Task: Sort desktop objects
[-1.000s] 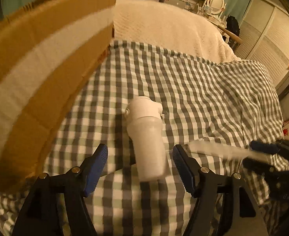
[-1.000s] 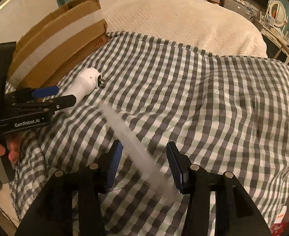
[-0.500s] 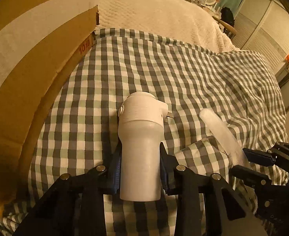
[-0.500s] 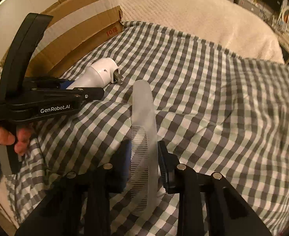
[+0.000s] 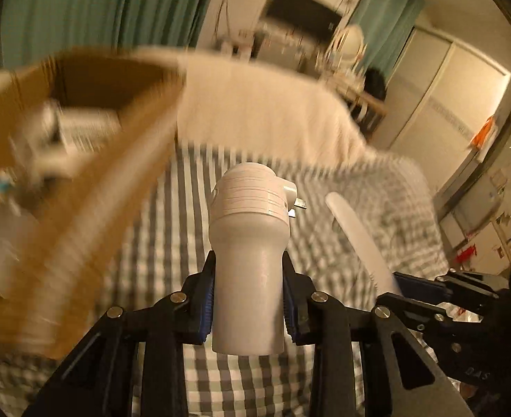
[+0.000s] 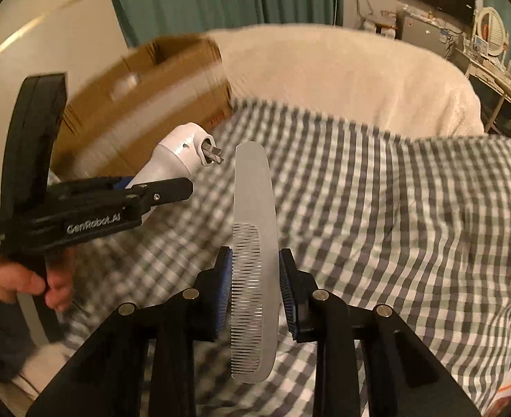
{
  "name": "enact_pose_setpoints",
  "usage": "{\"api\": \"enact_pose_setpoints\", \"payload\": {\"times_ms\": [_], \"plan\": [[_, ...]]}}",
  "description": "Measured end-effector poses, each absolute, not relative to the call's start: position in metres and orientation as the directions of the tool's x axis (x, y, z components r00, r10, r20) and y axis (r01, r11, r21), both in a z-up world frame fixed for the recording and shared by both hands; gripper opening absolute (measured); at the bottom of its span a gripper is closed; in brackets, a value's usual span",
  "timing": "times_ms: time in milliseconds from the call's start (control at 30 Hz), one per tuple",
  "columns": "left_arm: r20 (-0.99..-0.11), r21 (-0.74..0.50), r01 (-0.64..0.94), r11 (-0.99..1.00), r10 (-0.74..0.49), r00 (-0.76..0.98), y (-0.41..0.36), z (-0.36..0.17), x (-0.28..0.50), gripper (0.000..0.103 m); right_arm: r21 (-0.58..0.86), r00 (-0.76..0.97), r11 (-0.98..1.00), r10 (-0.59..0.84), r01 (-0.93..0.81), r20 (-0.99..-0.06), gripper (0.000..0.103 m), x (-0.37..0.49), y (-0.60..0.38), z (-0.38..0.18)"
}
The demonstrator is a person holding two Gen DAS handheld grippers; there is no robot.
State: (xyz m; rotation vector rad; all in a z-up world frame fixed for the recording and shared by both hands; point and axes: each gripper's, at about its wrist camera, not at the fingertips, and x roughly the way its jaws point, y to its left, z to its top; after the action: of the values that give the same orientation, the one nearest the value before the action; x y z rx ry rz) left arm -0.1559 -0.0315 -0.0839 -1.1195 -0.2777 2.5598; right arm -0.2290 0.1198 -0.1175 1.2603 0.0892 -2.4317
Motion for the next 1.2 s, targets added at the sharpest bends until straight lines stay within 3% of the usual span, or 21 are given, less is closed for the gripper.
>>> {"api": "enact_pose_setpoints", "payload": {"times_ms": [200,367,500,633,800,833,867,900,933,967,1067,1133,1200], "plan": [[-0.573,-0.228,-0.207,-0.951,0.303,-0.762,-0.072,-0.014,-0.151,0.032,0.090,-0.669,-0.914,-0.354,0.396,-0.653,0.026,-0.224,0.072,-0.040],[-0.520,-0.168,-0.130,-0.977,0.200,-0.831,-0.131,0.015,-0.157,0.032,0.137,-0.682,-0.880,-0.442,0.454,-0.582,0.026,-0.242,0.015,-0.014],[-0.513,-0.161,-0.012,-0.987,0.095,-0.853,-0.186,-0.005,-0.173,0.032,0.222,-0.656,-0.854,-0.507,0.471,-0.559,0.026,-0.273,-0.029,-0.021],[-0.565,-0.206,0.026,-0.978,0.097,-0.819,-0.226,-0.041,-0.198,0.032,0.295,-0.597,-0.838,-0.537,0.460,-0.596,0.026,-0.312,-0.068,-0.045],[-0.592,-0.225,0.023,-0.974,0.118,-0.797,-0.239,-0.072,-0.210,0.033,0.267,-0.611,-0.870,-0.483,0.414,-0.628,0.026,-0.340,-0.088,-0.064],[-0.593,-0.221,0.022,-0.975,0.116,-0.797,-0.242,-0.075,-0.204,0.035,0.264,-0.618,-0.881,-0.466,0.394,-0.633,0.028,-0.345,-0.090,-0.066],[-0.593,-0.205,0.026,-0.979,0.103,-0.799,-0.241,-0.078,-0.204,0.039,0.257,-0.623,-0.889,-0.451,0.380,-0.639,0.040,-0.345,-0.089,-0.067],[-0.590,-0.198,0.022,-0.980,0.101,-0.801,-0.244,-0.078,-0.203,0.057,0.245,-0.639,-0.900,-0.429,0.360,-0.638,0.061,-0.344,-0.088,-0.066],[-0.581,-0.189,0.022,-0.982,0.094,-0.809,-0.243,-0.076,-0.200,0.074,0.237,-0.669,-0.912,-0.408,0.336,-0.622,0.070,-0.341,-0.082,-0.064],[-0.573,-0.184,0.023,-0.983,0.088,-0.815,-0.244,-0.074,-0.196,0.080,0.237,-0.678,-0.913,-0.406,0.332,-0.613,0.074,-0.337,-0.079,-0.062],[-0.541,-0.164,0.028,-0.986,0.066,-0.838,-0.240,-0.060,-0.181,0.087,0.216,-0.714,-0.932,-0.361,0.290,-0.600,0.074,-0.331,-0.065,-0.056],[-0.529,-0.149,0.046,-0.988,0.040,-0.848,-0.236,-0.049,-0.170,0.102,0.187,-0.740,-0.947,-0.321,0.262,-0.591,0.076,-0.313,-0.054,-0.047],[-0.490,-0.143,0.059,-0.988,0.018,-0.872,-0.230,-0.038,-0.153,0.103,0.150,-0.762,-0.961,-0.276,0.233,-0.585,0.092,-0.292,-0.043,-0.041]]}}
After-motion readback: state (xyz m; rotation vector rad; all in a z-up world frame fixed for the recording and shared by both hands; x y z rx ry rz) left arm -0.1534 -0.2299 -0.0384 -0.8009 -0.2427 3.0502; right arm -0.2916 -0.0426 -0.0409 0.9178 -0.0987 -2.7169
